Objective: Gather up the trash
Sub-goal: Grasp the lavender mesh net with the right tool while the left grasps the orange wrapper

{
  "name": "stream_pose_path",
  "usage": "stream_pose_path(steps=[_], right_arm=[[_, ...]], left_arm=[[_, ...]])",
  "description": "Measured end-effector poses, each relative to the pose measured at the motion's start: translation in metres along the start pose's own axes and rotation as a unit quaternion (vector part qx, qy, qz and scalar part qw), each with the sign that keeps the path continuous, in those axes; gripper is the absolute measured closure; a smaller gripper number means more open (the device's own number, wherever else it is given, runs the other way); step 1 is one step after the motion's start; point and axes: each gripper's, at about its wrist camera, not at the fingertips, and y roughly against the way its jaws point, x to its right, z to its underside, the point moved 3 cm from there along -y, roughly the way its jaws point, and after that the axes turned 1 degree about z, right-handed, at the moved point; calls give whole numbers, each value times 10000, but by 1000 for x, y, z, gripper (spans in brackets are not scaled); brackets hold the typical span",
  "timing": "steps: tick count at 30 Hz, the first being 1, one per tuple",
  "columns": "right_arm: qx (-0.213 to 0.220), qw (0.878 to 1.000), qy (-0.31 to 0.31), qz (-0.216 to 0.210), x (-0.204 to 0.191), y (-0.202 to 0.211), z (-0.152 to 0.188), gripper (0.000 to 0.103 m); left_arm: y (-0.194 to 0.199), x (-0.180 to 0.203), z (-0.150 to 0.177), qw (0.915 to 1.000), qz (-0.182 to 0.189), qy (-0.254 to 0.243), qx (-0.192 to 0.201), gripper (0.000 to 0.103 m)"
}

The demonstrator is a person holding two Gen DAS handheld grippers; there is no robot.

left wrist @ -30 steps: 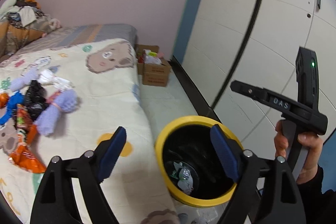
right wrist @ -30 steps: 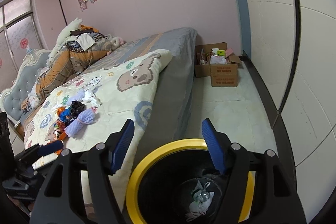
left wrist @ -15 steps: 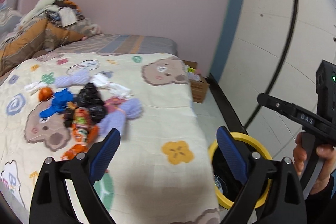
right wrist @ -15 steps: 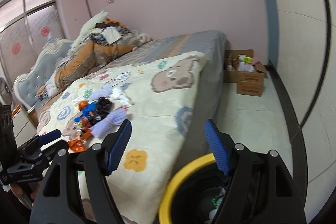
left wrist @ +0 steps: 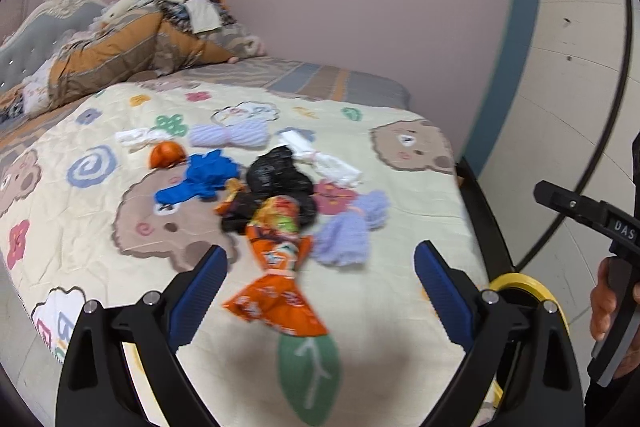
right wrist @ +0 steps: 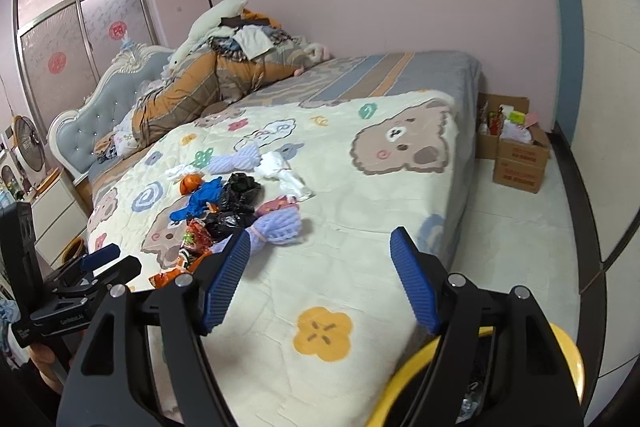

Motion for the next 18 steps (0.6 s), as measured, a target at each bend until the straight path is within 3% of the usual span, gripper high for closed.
stream_pose_path(steps=[9, 18], right_arm=[[-458, 9987, 97, -192, -28, -66, -2, 34], [-1042, 9943, 101, -202, -45, -139, 8, 34]], left_arm=[[-26, -40, 13, 9986, -323, 332, -245, 12], [-48, -54, 19, 9973, -436, 418, -421, 12]])
